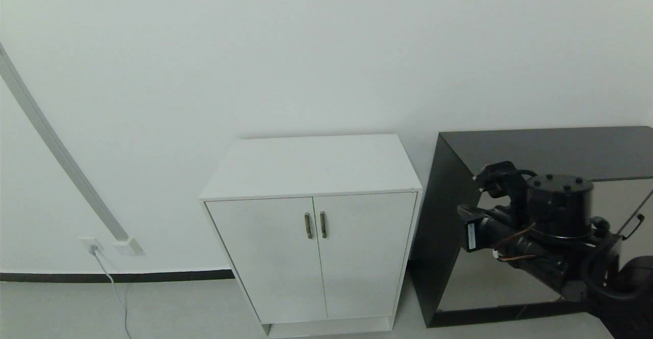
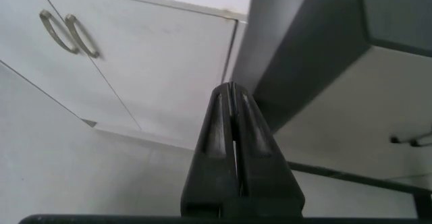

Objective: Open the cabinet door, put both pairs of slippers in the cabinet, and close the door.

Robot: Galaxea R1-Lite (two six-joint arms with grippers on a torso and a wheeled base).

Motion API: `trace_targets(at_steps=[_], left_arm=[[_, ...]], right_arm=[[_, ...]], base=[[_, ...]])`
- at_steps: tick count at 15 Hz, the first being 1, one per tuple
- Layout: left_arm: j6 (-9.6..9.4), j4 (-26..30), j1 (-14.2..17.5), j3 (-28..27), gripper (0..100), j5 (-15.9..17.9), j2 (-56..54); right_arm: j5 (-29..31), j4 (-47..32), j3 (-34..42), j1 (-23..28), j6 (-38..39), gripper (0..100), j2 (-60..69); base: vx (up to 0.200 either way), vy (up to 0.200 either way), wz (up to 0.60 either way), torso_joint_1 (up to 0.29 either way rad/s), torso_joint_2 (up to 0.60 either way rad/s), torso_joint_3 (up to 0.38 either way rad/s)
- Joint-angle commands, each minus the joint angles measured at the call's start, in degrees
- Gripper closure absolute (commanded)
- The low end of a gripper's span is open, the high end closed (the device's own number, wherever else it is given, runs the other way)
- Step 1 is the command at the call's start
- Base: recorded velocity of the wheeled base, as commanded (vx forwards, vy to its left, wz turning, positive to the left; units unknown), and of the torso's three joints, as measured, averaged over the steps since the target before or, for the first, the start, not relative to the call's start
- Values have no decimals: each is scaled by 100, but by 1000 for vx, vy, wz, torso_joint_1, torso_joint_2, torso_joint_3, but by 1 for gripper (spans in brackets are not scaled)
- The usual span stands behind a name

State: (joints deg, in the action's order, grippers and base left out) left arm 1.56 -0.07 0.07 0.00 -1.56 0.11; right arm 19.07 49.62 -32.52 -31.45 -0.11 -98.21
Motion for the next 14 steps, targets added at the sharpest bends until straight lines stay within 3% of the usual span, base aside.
trace_targets(at_steps=[1, 14], left_arm=[[2, -1, 1, 0, 100, -2, -2], [-7, -1, 1, 0, 100, 7, -2]], right_arm=[[1, -22, 370, 16, -86, 100, 777], [-351, -13, 2857, 34, -86, 100, 2877]], base=[[0, 0, 0, 0, 0, 0], [0, 0, 0, 0, 0, 0]])
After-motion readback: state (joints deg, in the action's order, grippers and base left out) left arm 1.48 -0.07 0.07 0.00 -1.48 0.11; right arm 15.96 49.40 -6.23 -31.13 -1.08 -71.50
